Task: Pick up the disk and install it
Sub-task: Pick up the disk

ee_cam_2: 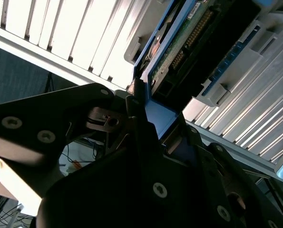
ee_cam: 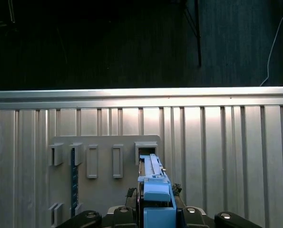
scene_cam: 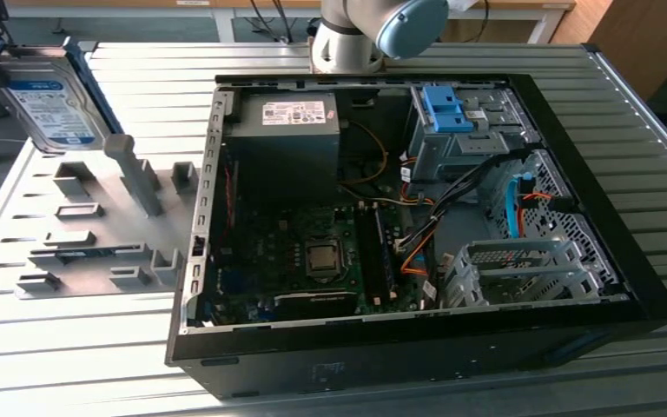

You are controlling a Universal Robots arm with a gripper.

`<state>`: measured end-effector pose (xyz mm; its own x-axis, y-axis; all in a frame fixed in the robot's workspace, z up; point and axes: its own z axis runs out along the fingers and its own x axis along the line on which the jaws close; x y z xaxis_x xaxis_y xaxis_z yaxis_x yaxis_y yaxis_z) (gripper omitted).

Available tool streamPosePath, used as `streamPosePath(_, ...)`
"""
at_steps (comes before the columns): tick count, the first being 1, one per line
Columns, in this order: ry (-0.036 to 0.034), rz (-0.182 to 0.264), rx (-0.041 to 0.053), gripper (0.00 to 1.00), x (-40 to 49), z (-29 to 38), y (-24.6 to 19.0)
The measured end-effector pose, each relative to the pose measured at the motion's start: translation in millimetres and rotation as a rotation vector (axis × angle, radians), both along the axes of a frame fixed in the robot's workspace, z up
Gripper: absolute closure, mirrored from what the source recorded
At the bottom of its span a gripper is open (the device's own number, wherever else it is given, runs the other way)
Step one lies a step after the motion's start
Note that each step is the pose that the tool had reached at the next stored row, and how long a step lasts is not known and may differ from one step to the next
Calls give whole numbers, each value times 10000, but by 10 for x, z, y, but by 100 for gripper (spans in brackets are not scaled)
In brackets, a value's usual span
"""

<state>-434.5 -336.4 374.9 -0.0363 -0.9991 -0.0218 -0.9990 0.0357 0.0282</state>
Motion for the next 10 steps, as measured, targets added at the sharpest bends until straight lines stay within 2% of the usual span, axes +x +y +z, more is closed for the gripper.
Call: streamPosePath(10, 1, 0, -1, 63, 0, 83, 0)
